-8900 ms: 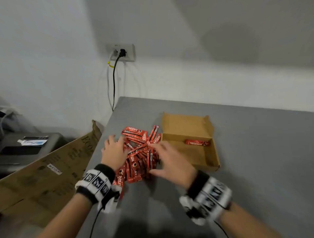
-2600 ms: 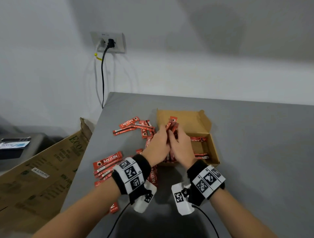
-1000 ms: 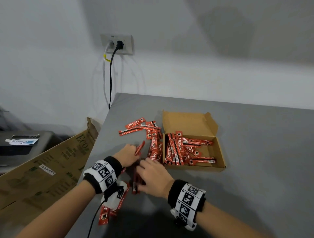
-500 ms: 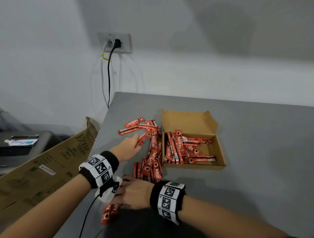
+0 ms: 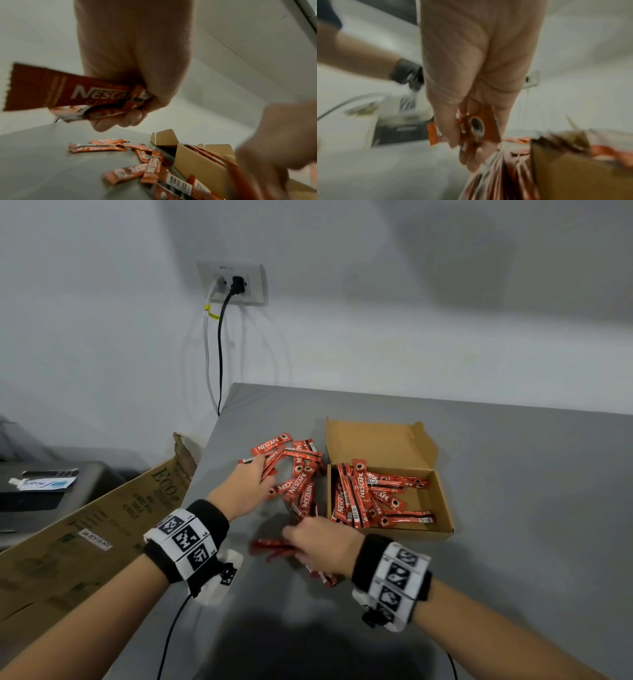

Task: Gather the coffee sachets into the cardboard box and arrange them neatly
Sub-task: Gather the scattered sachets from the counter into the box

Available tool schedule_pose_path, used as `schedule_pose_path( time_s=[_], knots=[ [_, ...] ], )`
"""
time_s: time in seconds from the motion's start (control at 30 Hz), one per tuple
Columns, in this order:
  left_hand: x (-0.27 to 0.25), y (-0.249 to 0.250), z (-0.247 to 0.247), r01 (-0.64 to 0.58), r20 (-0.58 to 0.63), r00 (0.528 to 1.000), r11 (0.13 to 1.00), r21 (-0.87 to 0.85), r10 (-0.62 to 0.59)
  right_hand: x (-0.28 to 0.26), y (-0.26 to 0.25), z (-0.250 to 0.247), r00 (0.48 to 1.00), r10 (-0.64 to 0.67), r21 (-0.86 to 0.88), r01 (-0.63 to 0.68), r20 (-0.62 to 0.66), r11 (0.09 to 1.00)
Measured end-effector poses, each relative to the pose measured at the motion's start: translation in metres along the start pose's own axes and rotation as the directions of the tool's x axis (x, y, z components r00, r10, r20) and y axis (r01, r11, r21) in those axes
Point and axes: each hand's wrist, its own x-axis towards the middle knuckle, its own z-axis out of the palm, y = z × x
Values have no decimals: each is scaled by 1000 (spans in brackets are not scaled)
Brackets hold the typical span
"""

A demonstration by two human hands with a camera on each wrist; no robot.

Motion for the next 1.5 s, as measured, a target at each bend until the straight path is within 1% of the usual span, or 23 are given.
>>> schedule_pose_path(
  time_s=[0.03, 0.07, 0.1, 0.17, 0.2, 0.23, 0.3, 0.37, 0.43, 0.5, 0.67, 0.7, 0.8, 0.83, 0.9, 1.0, 1.13, 1.23, 1.3, 1.37, 1.4, 1.43, 1.5],
  knots=[
    [-3, -2, 2, 21, -10, 1000, 1000, -15, -22, -11, 6, -7, 995, 66, 96, -58, -80, 994],
    [-6, -3, 5, 37, -4, 999, 999, -24, -37, -20, 14, -15, 973, 160, 185, -129, -164, 974],
    [-8, -2, 8, 42, 6, 999, 999, -31, -42, -27, 25, -21, 929, 274, 265, -207, -247, 942],
    [-8, 5, 15, 48, 11, 999, 997, -58, -48, -35, 50, -28, 787, 493, 407, -339, -371, 848],
    [-6, 11, 18, 51, 11, 999, 996, -68, -51, -37, 60, -28, 723, 565, 460, -376, -397, 805],
    [-4, 20, 20, 55, 20, 998, 995, -85, -53, -36, 67, -26, 688, 611, 483, -411, -393, 773],
    [2, 43, 24, 60, 72, 996, 980, -190, -47, -31, 73, -20, 669, 659, 495, -467, -343, 732],
    [7, 67, 28, 63, 130, 991, 945, -322, -21, -22, 73, -17, 659, 689, 533, -482, -302, 695],
    [13, 87, 34, 66, 154, 988, 916, -395, -4, -17, 74, -17, 659, 699, 528, -504, -278, 684],
    [19, 100, 42, 63, 154, 988, 921, -385, -3, -18, 78, -17, 673, 688, 504, -510, -271, 697],
    [30, 111, 62, 31, 104, 995, 979, -203, -10, -41, 90, -20, 700, 641, 500, -451, -317, 739],
    [31, 111, 65, 26, 105, 994, 982, -185, -6, -45, 91, -22, 688, 643, 522, -432, -336, 735],
    [31, 114, 71, 31, 129, 992, 988, -154, -11, -49, 95, -24, 622, 665, 578, -385, -414, 720],
    [31, 114, 73, 26, 123, 992, 992, -120, -11, -48, 96, -24, 624, 662, 586, -374, -414, 719],
    [32, 113, 76, 8, 114, 993, 998, -58, -1, -43, 95, -22, 654, 653, 588, -374, -381, 717],
    [29, 113, 73, -45, 113, 993, 999, 29, 41, -41, 94, -22, 664, 654, 582, -387, -363, 715],
    [28, 107, 54, -100, 61, 994, 987, 124, 93, -45, 97, -23, 673, 661, 576, -410, -333, 707],
    [27, 85, 29, -55, 60, 997, 977, 204, 44, -51, 99, -27, 657, 665, 583, -400, -355, 707],
    [17, 65, 19, -54, 133, 991, 955, 292, 15, -58, 98, -27, 656, 665, 568, -412, -358, 712],
    [2, 45, 17, -122, 241, 970, 931, 344, 38, -64, 91, -25, 661, 636, 525, -404, -399, 749],
    [-7, 38, 18, -184, 304, 949, 927, 327, 81, -66, 86, -24, 681, 599, 493, -382, -422, 782],
    [-15, 31, 20, -268, 371, 916, 918, 291, 150, -68, 80, -23, 713, 553, 461, -353, -431, 814],
    [-30, 23, 26, -449, 495, 814, 869, 206, 304, -66, 65, -19, 793, 475, 430, -303, -380, 850]
  ],
)
